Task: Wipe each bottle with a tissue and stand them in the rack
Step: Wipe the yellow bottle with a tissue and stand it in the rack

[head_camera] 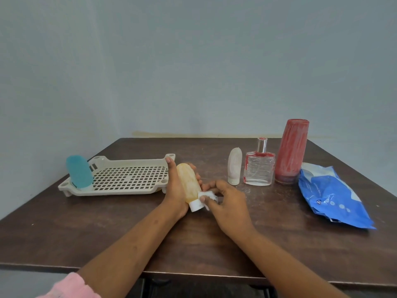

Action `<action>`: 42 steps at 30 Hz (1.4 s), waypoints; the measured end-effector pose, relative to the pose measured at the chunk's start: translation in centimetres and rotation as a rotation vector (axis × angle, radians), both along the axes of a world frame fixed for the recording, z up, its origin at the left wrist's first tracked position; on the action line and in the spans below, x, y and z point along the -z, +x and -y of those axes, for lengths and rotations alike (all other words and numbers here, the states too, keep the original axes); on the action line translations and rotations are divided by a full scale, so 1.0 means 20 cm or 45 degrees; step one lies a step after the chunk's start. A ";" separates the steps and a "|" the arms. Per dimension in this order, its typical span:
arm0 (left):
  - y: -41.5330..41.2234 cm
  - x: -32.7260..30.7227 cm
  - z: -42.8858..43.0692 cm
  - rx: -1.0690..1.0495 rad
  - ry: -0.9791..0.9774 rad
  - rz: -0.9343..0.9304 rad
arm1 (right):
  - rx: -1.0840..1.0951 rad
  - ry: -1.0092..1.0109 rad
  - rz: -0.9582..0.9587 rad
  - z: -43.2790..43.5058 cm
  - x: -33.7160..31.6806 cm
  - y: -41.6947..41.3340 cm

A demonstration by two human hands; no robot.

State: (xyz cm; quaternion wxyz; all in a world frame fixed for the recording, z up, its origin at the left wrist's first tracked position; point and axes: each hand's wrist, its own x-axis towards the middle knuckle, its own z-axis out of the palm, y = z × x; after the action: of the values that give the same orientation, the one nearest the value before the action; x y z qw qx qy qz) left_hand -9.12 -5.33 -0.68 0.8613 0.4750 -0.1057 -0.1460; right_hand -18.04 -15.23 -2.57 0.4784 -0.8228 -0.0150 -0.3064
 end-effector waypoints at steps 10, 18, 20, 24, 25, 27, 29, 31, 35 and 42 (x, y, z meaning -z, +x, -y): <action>0.00 0.01 0.01 -0.045 0.023 0.081 | 0.013 -0.114 0.028 0.00 0.00 0.01; 0.01 0.03 0.01 -0.063 0.029 0.148 | 0.027 -0.050 0.053 0.02 0.00 0.01; 0.01 0.02 0.01 -0.050 0.014 0.136 | -0.017 -0.141 0.068 -0.01 0.00 0.00; 0.01 0.02 0.01 -0.054 0.008 0.129 | -0.017 -0.224 0.057 -0.01 0.01 0.01; 0.01 0.03 0.01 -0.069 0.009 0.131 | 0.015 -0.162 0.038 0.01 0.00 0.01; 0.02 0.03 0.01 -0.100 0.027 0.142 | 0.050 -0.067 0.016 0.03 0.00 0.02; 0.02 0.03 0.01 -0.094 0.024 0.134 | 0.027 -0.139 0.038 0.01 0.00 0.01; 0.02 0.02 0.01 -0.086 0.027 0.150 | -0.038 -0.318 0.055 -0.02 0.00 -0.01; 0.02 0.03 0.01 -0.100 0.032 0.195 | -0.018 -0.409 0.045 -0.02 0.01 0.01; 0.03 0.04 0.03 -0.125 0.087 0.232 | -0.003 -0.503 0.112 -0.02 0.00 0.00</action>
State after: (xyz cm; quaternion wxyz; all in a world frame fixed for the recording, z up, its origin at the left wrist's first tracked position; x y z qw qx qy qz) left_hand -8.45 -5.84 -1.55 0.8376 0.5199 -0.1550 -0.0634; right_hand -18.05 -14.77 -2.53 0.3070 -0.8864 -0.0967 -0.3326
